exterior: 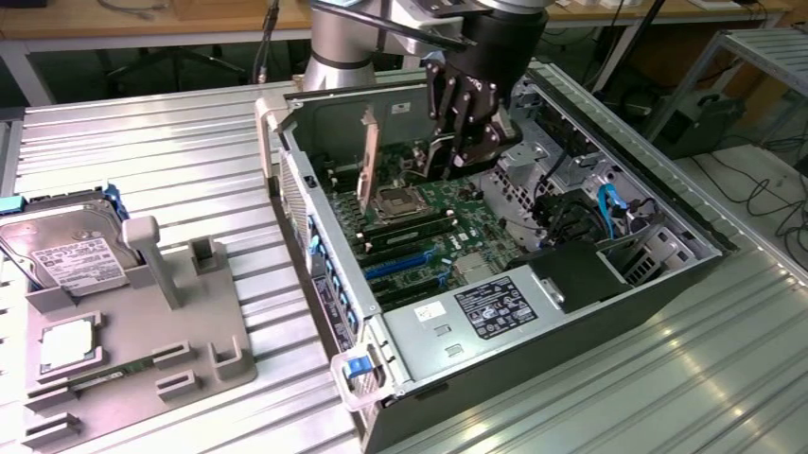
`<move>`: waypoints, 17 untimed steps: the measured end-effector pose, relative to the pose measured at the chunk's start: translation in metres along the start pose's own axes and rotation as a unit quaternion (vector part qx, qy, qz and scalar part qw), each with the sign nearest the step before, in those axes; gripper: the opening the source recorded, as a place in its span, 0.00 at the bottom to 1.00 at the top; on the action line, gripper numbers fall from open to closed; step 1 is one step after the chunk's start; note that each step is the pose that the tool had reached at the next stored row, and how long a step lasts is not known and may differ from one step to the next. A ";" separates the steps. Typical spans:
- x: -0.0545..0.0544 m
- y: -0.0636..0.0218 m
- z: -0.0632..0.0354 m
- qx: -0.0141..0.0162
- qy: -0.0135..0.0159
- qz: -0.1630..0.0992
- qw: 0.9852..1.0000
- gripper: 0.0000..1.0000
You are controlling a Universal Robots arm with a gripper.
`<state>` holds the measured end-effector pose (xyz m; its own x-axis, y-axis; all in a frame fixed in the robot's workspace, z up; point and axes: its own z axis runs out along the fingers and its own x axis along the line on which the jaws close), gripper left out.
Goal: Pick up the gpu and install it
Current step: 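Insert the gpu into the slot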
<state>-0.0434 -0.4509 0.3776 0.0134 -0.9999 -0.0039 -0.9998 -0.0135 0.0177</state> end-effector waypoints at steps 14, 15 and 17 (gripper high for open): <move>0.000 -0.0001 0.0050 0.000 0.000 0.000 1.000 0.28; 0.000 -0.0001 0.0057 0.000 0.000 0.000 1.000 0.28; 0.000 -0.0001 0.0065 0.000 0.000 0.000 1.000 0.28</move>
<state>-0.0435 -0.4509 0.3711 0.0134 -0.9999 -0.0039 -0.9998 -0.0135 0.0177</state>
